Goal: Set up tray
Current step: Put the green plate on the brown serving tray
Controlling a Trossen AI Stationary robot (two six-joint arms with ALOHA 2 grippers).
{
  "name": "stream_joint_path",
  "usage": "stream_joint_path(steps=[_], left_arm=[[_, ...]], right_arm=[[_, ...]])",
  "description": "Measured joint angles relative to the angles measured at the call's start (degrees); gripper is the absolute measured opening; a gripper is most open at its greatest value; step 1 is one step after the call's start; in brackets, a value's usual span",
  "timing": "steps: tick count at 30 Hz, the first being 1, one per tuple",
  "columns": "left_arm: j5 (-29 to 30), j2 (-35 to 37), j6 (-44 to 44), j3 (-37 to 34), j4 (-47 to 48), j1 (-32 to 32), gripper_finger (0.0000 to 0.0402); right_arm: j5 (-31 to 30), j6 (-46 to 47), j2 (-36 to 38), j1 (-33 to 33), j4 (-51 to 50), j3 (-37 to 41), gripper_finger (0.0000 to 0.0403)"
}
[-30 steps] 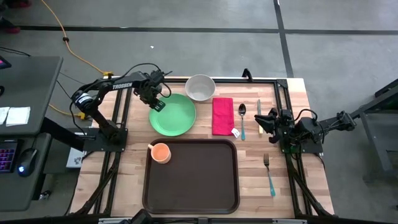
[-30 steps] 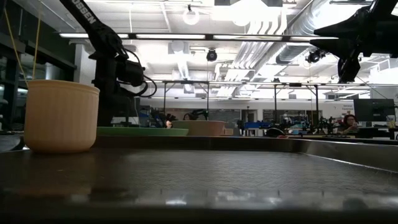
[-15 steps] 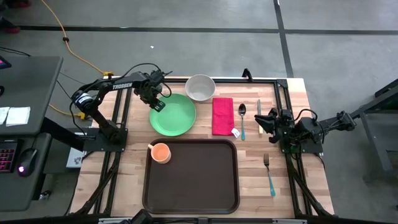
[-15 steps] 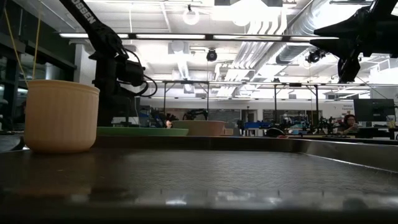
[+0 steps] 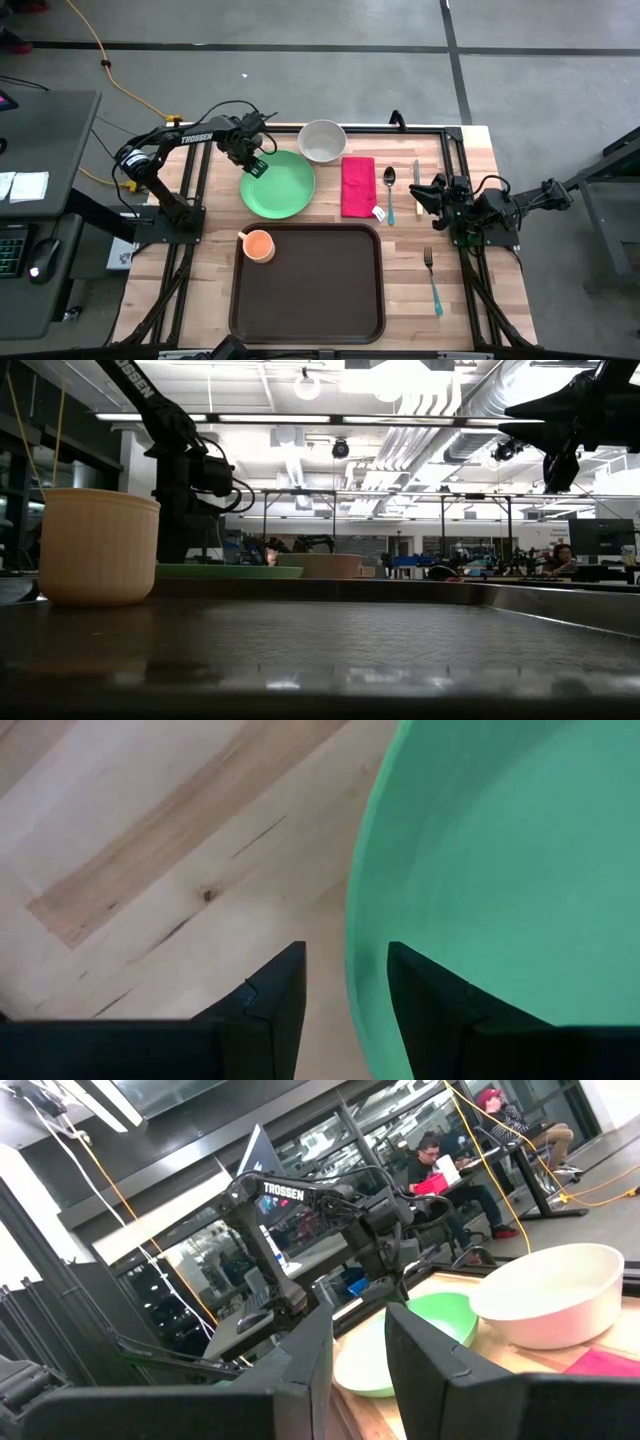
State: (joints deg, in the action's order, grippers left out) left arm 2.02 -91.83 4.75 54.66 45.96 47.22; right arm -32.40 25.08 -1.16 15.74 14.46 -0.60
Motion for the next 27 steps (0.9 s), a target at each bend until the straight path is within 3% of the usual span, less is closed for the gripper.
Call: stream_joint_path(steps=[11, 27], left_arm=[[0.0, 0.0, 0.0, 0.0, 0.1, 0.0, 0.0170], [0.7, -0.1, 0.0, 0.0, 0.5, -0.5, 0.0128]], right_arm=[[0.1, 0.1, 0.0, 0.0, 0.0, 0.0, 0.0074], [0.0, 0.0, 0.0, 0.0, 0.0, 0.0, 0.0074]])
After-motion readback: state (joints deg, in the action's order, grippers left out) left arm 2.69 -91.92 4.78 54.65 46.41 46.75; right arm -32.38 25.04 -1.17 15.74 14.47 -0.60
